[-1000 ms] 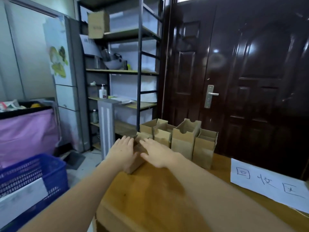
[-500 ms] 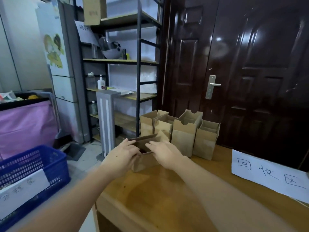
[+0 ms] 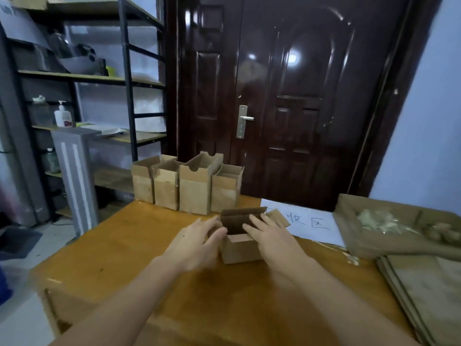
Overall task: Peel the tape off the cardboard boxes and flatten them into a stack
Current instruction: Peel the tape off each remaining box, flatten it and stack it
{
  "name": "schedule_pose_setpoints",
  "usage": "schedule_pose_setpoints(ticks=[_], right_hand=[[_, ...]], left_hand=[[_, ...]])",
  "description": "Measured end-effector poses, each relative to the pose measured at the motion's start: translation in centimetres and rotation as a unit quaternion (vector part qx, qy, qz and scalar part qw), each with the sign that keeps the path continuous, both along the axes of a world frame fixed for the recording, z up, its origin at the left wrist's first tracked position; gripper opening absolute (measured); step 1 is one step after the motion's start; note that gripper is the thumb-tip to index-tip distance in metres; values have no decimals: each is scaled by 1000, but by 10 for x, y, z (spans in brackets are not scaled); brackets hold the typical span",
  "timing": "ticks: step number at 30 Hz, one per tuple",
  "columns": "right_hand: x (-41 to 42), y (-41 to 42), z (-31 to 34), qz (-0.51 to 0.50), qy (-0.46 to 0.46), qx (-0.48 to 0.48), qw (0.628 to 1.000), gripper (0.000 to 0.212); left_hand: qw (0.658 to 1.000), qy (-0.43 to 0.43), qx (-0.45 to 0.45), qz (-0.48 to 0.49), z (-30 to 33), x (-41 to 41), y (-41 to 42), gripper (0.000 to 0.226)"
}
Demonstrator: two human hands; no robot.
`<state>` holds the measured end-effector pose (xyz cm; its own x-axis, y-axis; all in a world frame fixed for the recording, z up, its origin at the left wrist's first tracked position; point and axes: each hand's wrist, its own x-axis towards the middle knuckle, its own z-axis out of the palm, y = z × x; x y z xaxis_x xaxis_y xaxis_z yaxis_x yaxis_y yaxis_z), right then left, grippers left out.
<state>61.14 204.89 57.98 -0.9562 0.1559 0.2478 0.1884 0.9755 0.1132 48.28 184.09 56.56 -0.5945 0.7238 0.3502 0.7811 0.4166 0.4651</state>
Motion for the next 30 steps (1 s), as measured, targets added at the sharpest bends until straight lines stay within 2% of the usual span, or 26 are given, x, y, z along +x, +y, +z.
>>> schedule_pose_setpoints(ticks=[3, 6, 10, 11, 13, 15, 17, 19, 21, 24, 28, 30], right_hand=[[50, 15, 3, -30, -17, 6, 999, 73], [91, 23, 7, -34, -26, -3, 999, 69], [123, 34, 14, -31, -27, -38, 998, 56], [127, 37, 15, -34, -34, -50, 998, 60], [133, 46, 18, -50, -55, -105, 992, 91], [134, 58, 24, -61, -49, -182, 980, 115], [130, 73, 30, -64, -20, -228, 971, 119], [124, 82, 32, -65, -30, -211, 975, 121], [117, 87, 28, -63, -61, -189, 978, 124], [110, 91, 17, -73, -79, -213, 971, 126], [107, 90, -1, -92, -20, -209, 973, 109], [105, 87, -6, -97, 24, -217, 971, 98]], left_hand=[[1000, 10, 15, 8, 10, 30, 50, 52], [999, 25, -33, -32, 18, 52, 90, 61], [990, -64, -79, -99, 13, 66, 121, 85], [984, -107, -79, -118, 11, 66, 123, 89], [967, -184, -77, -158, 7, 62, 125, 97], [960, -209, -72, -173, 5, 57, 126, 107], [958, -212, -78, -175, 3, 53, 127, 121], [954, -215, -84, -189, 2, 51, 131, 127], [953, -218, -81, -194, 4, 49, 132, 123], [954, -219, -76, -190, 5, 51, 131, 99], [959, -212, -63, -176, -8, 52, 139, 112], [964, -198, -72, -162, -12, 51, 142, 101]])
